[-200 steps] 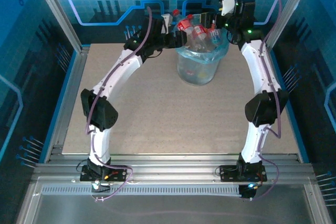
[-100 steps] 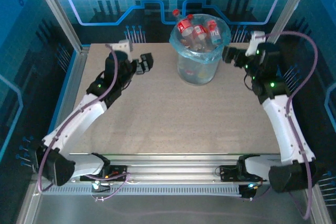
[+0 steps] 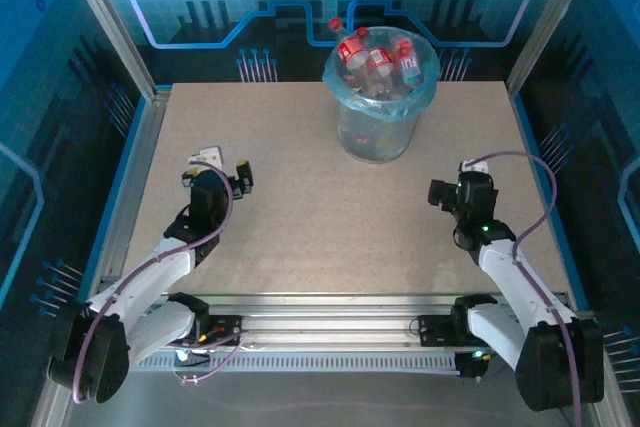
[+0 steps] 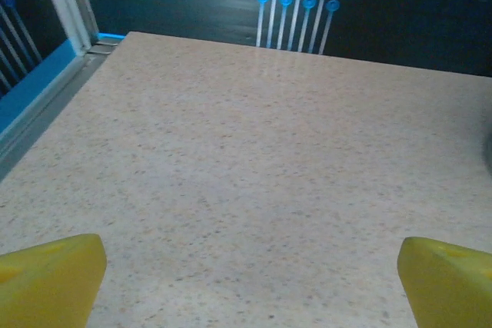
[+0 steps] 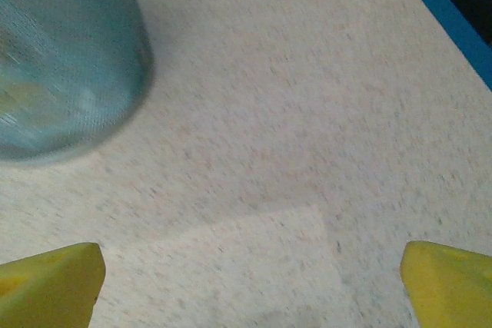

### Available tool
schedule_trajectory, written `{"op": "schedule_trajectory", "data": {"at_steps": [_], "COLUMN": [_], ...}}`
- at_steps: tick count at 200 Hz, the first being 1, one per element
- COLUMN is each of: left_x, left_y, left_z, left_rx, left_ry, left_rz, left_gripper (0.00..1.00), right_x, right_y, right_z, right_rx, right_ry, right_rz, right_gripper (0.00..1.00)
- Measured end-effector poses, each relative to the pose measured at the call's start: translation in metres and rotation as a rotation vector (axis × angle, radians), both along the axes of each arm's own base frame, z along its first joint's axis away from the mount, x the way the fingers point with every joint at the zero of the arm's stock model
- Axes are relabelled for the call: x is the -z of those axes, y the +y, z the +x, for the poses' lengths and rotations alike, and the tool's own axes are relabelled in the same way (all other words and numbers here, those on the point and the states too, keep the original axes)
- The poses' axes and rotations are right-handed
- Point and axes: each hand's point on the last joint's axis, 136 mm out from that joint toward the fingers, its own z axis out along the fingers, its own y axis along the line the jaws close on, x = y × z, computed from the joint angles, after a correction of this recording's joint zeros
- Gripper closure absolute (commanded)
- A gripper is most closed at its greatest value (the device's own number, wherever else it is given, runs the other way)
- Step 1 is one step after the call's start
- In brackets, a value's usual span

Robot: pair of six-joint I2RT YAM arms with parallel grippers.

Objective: Put the plastic bottles in the bin

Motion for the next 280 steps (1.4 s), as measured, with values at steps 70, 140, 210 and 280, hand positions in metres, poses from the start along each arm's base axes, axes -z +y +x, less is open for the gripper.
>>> {"op": "schedule_trajectory", "data": {"at_steps": [70, 140, 210, 280], "left_x": [0.022, 0.081, 0.117, 0.082], "left_y": [0.003, 0.020, 0.039, 0.027], "left_z": [0.011, 0.016, 0.020, 0.055], "left_rx": [0.027, 0.124, 0.189, 0.234], "left_ry": [-0.023, 0.061, 0.002, -0.055], "left_rz": [0.062, 0.014, -0.116, -0.097], "left_gripper": [0.01, 0.01, 0.01, 0.01], "right_x": [0.039, 0.033, 0.042, 0.035], "right_y": [-0.011, 0.012, 0.035, 0.038], "right_z": [0.016, 0.040, 0.068, 0.082], "right_rx": [0.032, -0.135, -0.296, -0.269], "right_ry": [-0.022, -0.231, -0.237, -0.214], "right_rz": [-0.062, -0.019, 0.011, -0.043], "right_gripper": [0.00, 0.00, 0.00, 0.00]}}
